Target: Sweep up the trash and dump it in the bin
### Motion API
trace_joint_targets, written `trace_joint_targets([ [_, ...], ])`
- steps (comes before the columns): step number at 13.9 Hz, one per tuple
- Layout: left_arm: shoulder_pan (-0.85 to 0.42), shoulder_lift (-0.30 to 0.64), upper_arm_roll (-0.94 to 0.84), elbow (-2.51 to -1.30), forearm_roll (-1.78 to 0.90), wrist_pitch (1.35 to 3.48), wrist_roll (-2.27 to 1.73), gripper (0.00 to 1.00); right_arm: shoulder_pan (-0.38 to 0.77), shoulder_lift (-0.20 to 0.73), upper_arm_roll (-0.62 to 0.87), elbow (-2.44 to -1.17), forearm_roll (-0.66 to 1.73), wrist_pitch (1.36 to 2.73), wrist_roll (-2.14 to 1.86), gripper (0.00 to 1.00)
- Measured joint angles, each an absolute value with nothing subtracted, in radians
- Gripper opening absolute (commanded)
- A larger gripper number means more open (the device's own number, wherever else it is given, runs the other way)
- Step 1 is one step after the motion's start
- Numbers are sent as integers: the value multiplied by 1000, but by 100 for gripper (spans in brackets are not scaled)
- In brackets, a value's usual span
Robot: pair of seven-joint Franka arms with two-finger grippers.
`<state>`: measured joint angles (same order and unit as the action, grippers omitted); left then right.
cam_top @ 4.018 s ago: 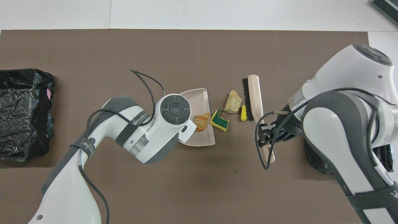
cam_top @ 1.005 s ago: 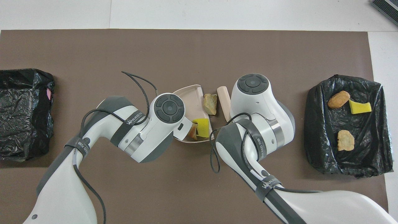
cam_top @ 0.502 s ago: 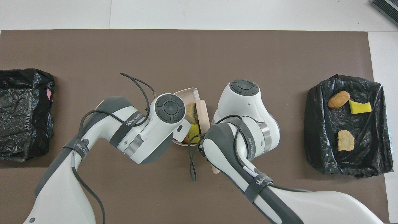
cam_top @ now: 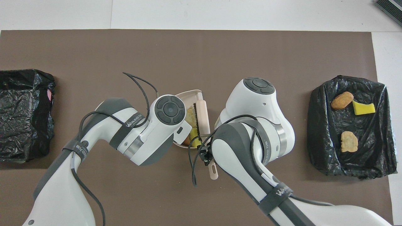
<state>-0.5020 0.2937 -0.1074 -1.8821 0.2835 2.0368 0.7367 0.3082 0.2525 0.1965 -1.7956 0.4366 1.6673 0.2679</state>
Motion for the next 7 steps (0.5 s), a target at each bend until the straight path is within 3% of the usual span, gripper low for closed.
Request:
trace_joint_targets([
  [7,-472,291,-106,-1888,282,2065,862,0,267,129,190,-1792,295,1490,397,0],
])
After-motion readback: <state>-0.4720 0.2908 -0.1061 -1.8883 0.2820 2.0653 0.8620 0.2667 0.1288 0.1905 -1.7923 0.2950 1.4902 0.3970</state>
